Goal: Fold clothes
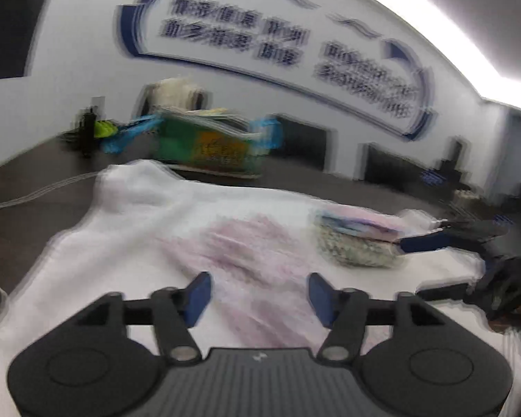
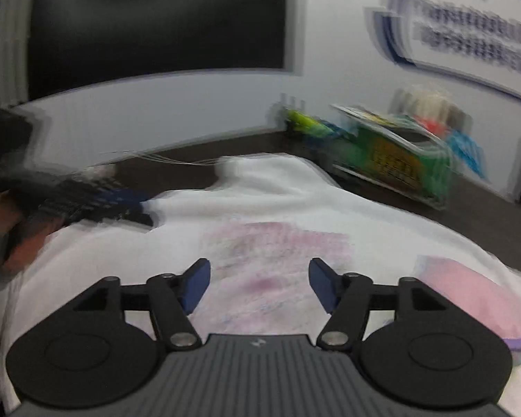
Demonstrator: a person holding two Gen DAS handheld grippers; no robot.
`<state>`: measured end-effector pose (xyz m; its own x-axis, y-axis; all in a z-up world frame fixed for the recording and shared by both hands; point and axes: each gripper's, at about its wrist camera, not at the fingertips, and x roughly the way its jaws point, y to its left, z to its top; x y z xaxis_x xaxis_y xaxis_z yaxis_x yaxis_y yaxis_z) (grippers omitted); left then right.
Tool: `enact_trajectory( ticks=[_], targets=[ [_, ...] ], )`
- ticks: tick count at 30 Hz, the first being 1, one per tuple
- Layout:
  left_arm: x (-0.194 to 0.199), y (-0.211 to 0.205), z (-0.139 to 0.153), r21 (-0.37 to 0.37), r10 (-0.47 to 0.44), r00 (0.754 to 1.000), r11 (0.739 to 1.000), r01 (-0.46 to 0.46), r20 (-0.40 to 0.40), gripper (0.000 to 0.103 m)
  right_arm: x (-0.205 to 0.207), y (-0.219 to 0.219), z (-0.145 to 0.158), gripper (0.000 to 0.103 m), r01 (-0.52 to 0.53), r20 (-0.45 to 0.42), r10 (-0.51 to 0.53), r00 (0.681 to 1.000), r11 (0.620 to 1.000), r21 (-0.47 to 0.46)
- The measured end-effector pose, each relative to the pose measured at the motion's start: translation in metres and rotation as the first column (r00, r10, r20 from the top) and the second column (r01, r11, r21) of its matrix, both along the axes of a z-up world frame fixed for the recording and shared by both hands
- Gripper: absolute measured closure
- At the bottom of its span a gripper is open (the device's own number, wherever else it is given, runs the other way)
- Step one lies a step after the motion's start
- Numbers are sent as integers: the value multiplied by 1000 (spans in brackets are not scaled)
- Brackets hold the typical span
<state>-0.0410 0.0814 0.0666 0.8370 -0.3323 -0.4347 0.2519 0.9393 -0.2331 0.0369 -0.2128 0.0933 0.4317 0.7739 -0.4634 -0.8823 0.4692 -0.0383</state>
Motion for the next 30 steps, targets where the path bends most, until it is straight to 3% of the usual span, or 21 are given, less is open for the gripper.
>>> enact_trajectory(
  ticks=[1,3,5,9,12,15,16,19,21,23,26,30],
  targets=[
    [-16,-11,-6,1,-63,998,998,63,16,27,-16,-13,-9,21,-70,10,70,997,997,-11],
    [-48,-33,-18,7,-187,981,982,187,47,27,-32,-24,-29,19,-78,-6,78,997,993,-90],
    [-59,-63,-33,147,-251,967,959,241,51,27,-38,-30,-46,19,-52,-19,49,999,988,-144],
    [-52,-94,-54,330,-190,981,929,169,31,32,-35,-28,-62,23,-30,-39,24,999,988,-149],
    [-48,-98,-61,349,-196,980,920,177,20,42,-25,-18,-68,40,-20,-57,12,998,988,-153],
    [-45,-102,-67,364,-196,981,913,183,-1,43,-27,-14,-74,40,-14,-52,5,999,986,-165],
    [-44,-102,-68,371,-189,982,912,178,-8,49,-28,-12,-77,41,-12,-51,3,999,985,-172],
    [-37,-97,-67,328,-221,974,917,227,-58,81,-32,-10,-82,61,-33,-76,20,997,984,-176],
    [-36,-92,-65,295,-246,966,919,260,-82,90,-36,-10,-82,86,-45,-93,29,995,984,-174],
    [-34,-82,-61,249,-282,953,920,301,-110,102,-41,-10,-80,94,-65,-110,46,993,983,-170],
    [-36,-63,-54,150,-331,932,924,351,-147,103,-56,-7,-76,97,-101,-127,79,989,979,-178],
    [-69,-37,-45,66,-373,910,919,390,-179,103,-95,-5,-62,97,-157,-121,137,983,972,-174]
  ],
)
